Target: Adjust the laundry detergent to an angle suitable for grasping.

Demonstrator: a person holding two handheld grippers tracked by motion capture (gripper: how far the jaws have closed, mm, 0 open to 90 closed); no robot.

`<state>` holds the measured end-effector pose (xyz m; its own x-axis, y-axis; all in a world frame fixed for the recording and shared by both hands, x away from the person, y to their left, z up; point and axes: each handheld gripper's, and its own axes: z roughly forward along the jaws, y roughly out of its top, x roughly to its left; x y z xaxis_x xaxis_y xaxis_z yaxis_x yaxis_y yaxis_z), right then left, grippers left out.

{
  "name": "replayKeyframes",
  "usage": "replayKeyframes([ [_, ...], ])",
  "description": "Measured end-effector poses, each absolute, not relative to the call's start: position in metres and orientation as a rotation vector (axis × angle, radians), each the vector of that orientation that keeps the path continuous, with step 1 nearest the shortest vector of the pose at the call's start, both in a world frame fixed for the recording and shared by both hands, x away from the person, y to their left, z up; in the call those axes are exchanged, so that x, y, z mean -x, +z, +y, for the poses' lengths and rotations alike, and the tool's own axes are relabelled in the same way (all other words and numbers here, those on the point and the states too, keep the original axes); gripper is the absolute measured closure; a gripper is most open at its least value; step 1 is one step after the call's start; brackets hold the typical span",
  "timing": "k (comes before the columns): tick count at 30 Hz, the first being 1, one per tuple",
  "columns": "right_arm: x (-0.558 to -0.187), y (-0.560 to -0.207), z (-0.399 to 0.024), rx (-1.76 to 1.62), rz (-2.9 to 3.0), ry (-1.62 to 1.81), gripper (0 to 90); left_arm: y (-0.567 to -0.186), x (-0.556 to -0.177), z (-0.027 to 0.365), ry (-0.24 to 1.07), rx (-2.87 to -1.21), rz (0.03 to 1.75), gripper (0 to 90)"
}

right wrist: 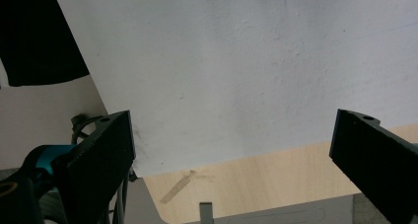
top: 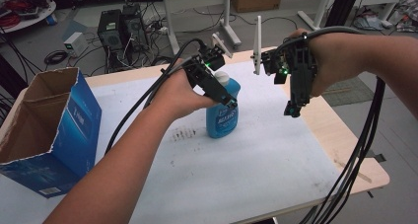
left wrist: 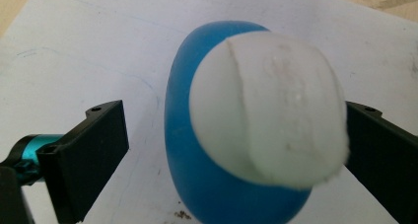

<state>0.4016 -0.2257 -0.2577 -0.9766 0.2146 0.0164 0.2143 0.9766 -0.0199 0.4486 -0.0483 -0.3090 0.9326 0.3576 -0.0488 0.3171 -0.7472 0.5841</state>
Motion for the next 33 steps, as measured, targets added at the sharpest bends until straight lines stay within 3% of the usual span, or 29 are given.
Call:
replayKeyframes([
  [13, -0.403, -0.259, -0.227, 0.338, -3.107, 0.023, 2.5, -0.320, -0.448, -0.060, 0.176, -2.496, 0.467, 2.9],
  [33, -0.405, -0.260, -0.226, 0.332, -3.105, 0.028, 2.5, -0.320, -0.447, -0.061, 0.188, -2.483, 0.445, 18.9],
])
